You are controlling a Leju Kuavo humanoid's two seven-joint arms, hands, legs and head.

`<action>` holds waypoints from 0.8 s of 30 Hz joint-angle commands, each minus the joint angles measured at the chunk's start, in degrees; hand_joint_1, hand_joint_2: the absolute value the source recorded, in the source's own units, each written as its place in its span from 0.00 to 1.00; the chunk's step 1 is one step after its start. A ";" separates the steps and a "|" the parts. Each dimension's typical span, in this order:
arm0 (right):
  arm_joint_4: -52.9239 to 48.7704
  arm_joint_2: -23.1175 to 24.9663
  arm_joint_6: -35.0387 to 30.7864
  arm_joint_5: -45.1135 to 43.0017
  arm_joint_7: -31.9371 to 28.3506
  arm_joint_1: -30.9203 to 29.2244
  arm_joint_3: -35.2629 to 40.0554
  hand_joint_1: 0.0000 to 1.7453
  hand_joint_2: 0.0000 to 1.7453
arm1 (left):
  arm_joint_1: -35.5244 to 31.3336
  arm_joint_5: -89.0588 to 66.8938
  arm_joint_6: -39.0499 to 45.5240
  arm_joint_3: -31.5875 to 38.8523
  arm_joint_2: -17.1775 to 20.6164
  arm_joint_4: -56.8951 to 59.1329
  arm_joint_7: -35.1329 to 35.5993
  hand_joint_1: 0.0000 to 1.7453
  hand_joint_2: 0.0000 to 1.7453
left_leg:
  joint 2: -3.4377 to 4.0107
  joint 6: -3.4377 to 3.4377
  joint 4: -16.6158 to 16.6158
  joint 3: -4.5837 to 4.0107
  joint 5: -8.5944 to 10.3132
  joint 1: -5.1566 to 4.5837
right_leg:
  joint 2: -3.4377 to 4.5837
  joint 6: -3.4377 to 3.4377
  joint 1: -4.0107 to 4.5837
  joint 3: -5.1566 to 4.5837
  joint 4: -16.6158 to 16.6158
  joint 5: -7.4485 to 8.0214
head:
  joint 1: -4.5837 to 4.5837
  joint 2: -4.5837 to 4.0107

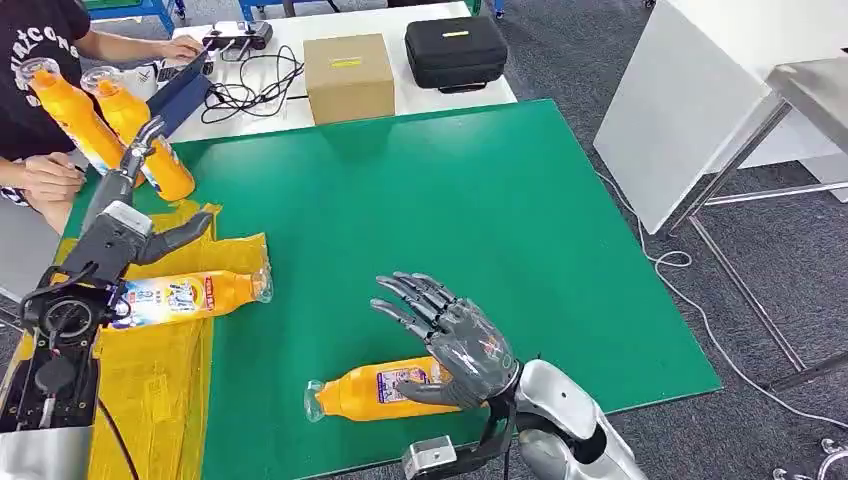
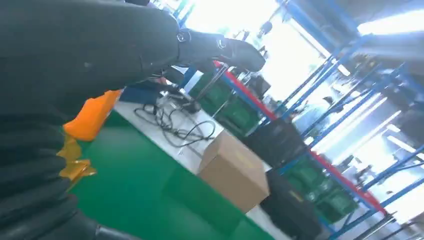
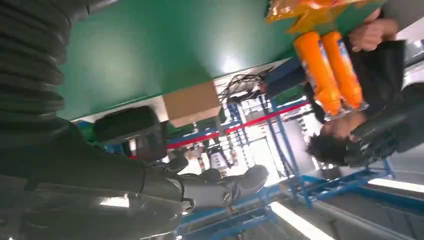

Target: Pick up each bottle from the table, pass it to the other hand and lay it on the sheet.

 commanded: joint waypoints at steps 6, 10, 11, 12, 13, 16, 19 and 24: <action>5.79 -4.07 10.63 2.10 7.82 -0.91 6.67 0.00 1.00 | 7.30 5.14 0.72 6.57 -4.51 -5.23 0.30 0.00 1.00 | 0.08 -0.10 -0.09 0.52 -0.18 0.08 | -0.06 -0.06 0.08 0.56 -0.18 -0.16 | 0.00 0.00; 9.96 -4.20 12.28 5.09 14.21 -2.84 8.39 0.00 1.00 | 8.37 5.32 1.37 5.40 -5.51 -4.83 0.35 0.00 1.00 | 0.19 -0.10 -0.07 0.55 -0.22 0.09 | 0.07 -0.06 0.09 0.57 -0.17 -0.15 | 0.00 0.00; 9.96 -4.20 12.28 5.09 14.21 -2.84 8.39 0.00 1.00 | 8.37 5.32 1.37 5.40 -5.51 -4.83 0.35 0.00 1.00 | 0.11 -0.07 -0.07 0.32 -0.11 0.04 | 0.03 -0.04 0.04 0.34 -0.13 -0.08 | -0.02 0.00; 10.20 -3.73 12.45 5.23 14.49 -3.10 8.62 0.00 1.00 | 8.24 5.24 1.51 5.27 -5.63 -4.82 0.43 0.00 1.00 | 0.13 -0.10 -0.05 0.45 -0.18 0.07 | 0.01 -0.06 0.07 0.48 -0.14 -0.14 | -0.02 0.00; 10.22 -3.63 12.51 5.27 14.59 -3.19 8.71 0.00 1.00 | 8.13 5.23 1.54 5.25 -5.59 -4.83 0.45 0.00 1.00 | 0.09 -0.08 -0.03 0.26 -0.11 0.05 | 0.01 -0.05 0.04 0.29 -0.09 -0.08 | 0.00 0.00; 10.45 -3.47 13.99 4.77 16.49 -2.45 8.61 0.00 1.00 | 8.36 5.63 1.66 5.49 -5.82 -5.15 0.81 0.00 1.00 | 0.20 -0.22 0.10 0.74 -0.40 0.17 | 0.01 -0.15 0.19 0.78 -0.03 -0.33 | 0.00 0.00; 12.55 -3.54 13.30 5.64 17.55 0.26 8.41 0.00 1.00 | 10.77 6.04 2.35 6.63 -5.90 -5.84 1.06 0.00 1.00 | 0.14 -0.14 -0.04 0.49 -0.22 0.09 | 0.01 -0.10 0.10 0.52 -0.11 -0.17 | -0.02 0.00; 19.14 -0.93 9.57 13.58 23.57 0.17 8.51 0.00 1.00 | 13.07 6.07 3.23 8.60 -7.28 -5.95 0.46 0.00 1.00 | 0.19 -0.12 -0.12 0.56 -0.22 0.09 | 0.06 -0.08 0.11 0.56 -0.20 -0.16 | -0.02 0.00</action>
